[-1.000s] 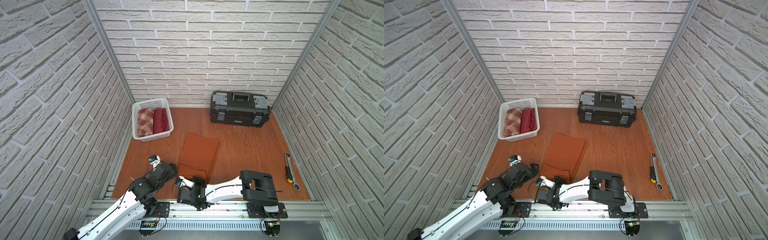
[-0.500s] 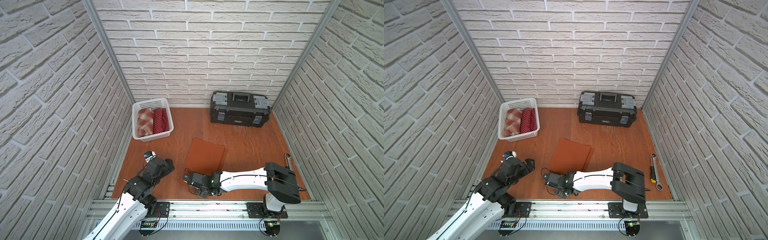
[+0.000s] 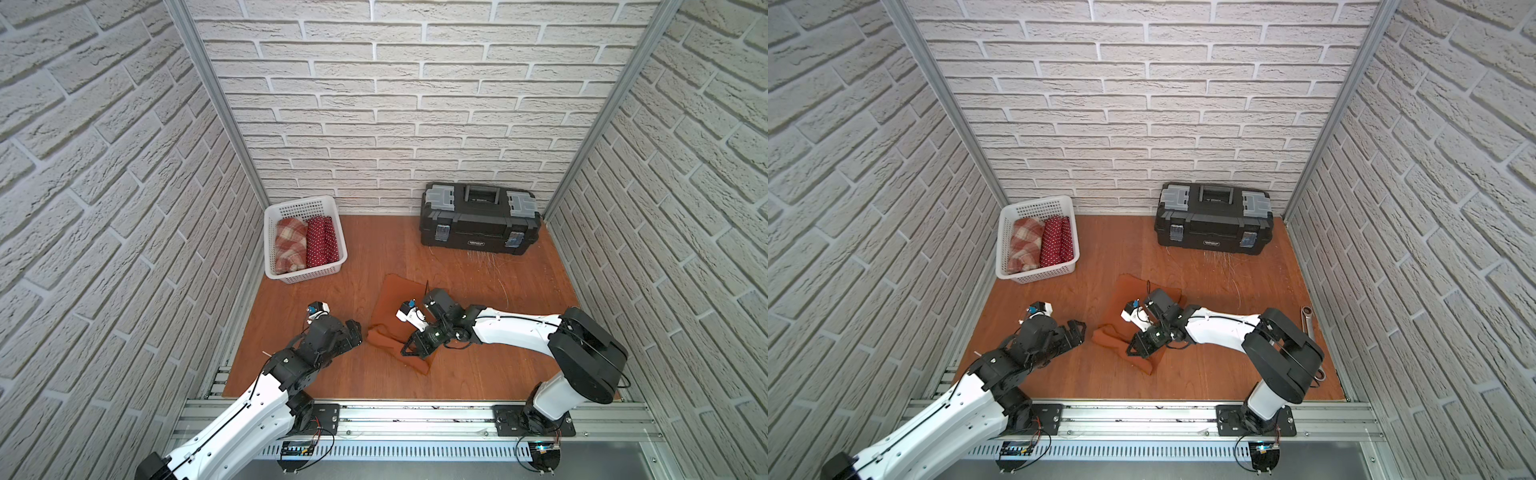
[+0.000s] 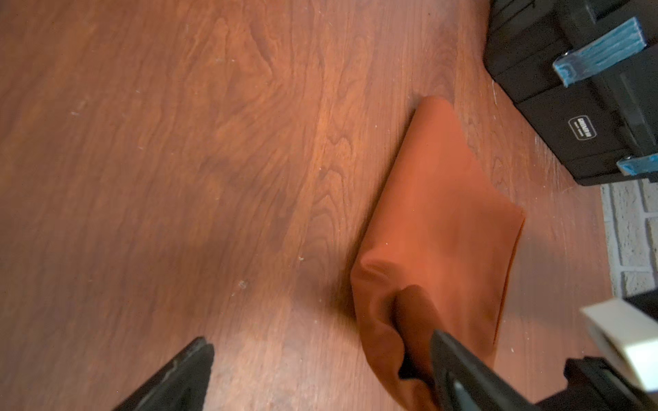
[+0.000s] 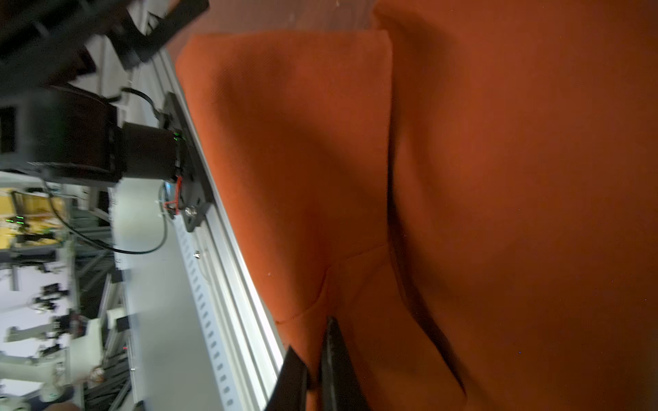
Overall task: Roll up the skirts
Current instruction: Roll the skirt at the center of the board.
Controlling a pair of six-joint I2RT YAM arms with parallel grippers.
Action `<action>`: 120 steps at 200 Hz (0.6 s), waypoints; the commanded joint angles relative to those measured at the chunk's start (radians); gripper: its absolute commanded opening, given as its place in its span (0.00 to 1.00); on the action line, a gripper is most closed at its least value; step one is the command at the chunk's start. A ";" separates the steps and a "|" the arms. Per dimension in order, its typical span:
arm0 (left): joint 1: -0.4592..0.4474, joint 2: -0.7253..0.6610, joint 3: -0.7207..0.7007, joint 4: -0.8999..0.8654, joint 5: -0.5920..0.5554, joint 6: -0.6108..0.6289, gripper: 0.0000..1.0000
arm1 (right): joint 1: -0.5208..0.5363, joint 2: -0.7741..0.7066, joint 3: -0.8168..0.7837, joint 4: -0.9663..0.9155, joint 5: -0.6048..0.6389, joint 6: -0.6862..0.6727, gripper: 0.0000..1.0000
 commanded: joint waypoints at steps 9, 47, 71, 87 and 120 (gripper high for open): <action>-0.034 0.073 -0.015 0.161 0.012 0.007 0.98 | -0.099 0.108 -0.045 0.390 -0.294 0.242 0.02; -0.057 0.153 -0.008 0.245 0.029 0.021 0.97 | -0.171 0.241 0.007 0.303 -0.298 0.178 0.03; -0.062 0.204 -0.013 0.306 0.033 0.028 0.98 | -0.202 0.271 0.063 0.113 -0.221 0.061 0.04; -0.066 0.256 -0.008 0.354 0.036 0.034 0.98 | -0.204 0.278 0.066 0.086 -0.189 0.044 0.05; -0.092 0.331 -0.008 0.450 0.037 0.033 0.98 | -0.199 0.312 0.097 -0.038 -0.069 -0.031 0.07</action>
